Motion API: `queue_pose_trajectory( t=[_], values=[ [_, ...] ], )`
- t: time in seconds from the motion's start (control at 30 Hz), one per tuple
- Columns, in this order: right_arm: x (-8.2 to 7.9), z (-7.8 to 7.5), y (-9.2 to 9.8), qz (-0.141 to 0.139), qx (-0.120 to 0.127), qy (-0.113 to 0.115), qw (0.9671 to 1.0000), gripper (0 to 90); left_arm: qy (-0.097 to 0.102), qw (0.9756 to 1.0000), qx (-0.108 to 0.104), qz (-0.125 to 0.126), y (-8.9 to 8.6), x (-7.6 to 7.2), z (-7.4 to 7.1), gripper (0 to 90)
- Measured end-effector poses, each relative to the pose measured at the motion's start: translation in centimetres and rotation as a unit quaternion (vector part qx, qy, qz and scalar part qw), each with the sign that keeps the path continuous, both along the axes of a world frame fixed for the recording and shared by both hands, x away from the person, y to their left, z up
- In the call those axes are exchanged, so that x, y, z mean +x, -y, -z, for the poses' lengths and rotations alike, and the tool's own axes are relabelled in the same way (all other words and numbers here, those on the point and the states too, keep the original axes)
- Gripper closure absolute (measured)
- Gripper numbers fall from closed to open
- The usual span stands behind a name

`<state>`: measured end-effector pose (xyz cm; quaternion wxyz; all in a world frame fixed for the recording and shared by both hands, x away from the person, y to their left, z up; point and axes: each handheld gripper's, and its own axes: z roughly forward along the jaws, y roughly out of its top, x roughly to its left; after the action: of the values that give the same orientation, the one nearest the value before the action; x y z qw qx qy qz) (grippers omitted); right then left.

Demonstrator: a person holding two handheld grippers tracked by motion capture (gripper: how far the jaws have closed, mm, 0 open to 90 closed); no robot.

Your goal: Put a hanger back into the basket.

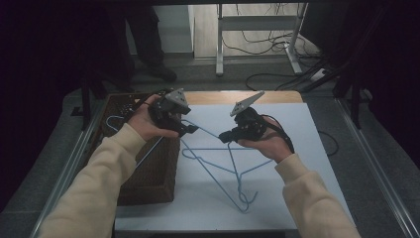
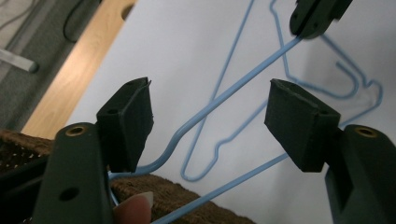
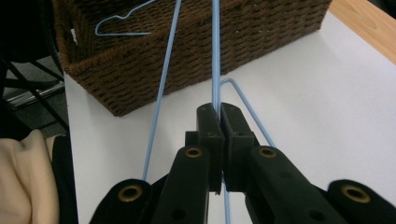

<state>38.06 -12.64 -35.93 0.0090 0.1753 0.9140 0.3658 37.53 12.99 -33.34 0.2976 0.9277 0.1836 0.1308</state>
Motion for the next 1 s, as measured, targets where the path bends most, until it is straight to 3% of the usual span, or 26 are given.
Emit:
queue_pose_trajectory(
  t=[0.07, 0.2, 0.27, 0.4, 0.6, 0.73, 0.8, 0.87, 1.0],
  values=[
    [0.0, 0.0, -0.2, -0.006, -0.001, 0.0, 1.0, 87.4, -0.011, 0.9998, 0.015, 0.011, 0.3, 0.2, 0.5, 36.1],
    [-0.1, 0.0, -0.4, -0.014, 0.002, -0.004, 0.9999, 87.4, -0.007, 0.9984, 0.053, 0.021, 1.0, 0.0, 1.2, 48.9],
    [-0.1, 0.1, -0.5, -0.019, -0.004, -0.003, 0.9998, 87.4, -0.003, 0.9979, 0.061, 0.02, 1.0, 0.0, 1.3, 57.8],
    [-0.1, 0.3, -0.5, -0.021, -0.004, -0.005, 0.9997, 87.3, 0.001, 0.9961, 0.082, 0.034, 1.0, -0.2, 1.6, 64.5],
    [0.2, 0.1, -0.5, -0.027, 0.001, -0.005, 0.9996, 86.9, -0.013, 0.9916, 0.104, 0.076, 0.8, -0.6, 1.8, 75.6],
    [0.5, -0.1, -0.4, -0.025, 0.005, 0.004, 0.9997, 88.6, -0.041, 0.9883, 0.097, 0.111, 0.7, -1.1, 2.1, 84.2],
    [0.7, -0.3, -0.2, -0.023, 0.023, -0.004, 0.9995, 89.5, -0.035, 0.991, 0.087, 0.096, 0.6, -1.3, 2.1, 86.5],
    [0.7, -0.2, -0.4, -0.023, 0.014, 0.004, 0.9996, 89.4, -0.051, 0.9915, 0.052, 0.107, 0.1, -1.3, 1.9, 86.7],
    [0.6, -0.1, -0.5, -0.029, 0.027, 0.008, 0.9992, 89.2, -0.042, 0.9936, 0.034, 0.099, -0.3, -1.6, 1.4, 86.9]
  ],
)
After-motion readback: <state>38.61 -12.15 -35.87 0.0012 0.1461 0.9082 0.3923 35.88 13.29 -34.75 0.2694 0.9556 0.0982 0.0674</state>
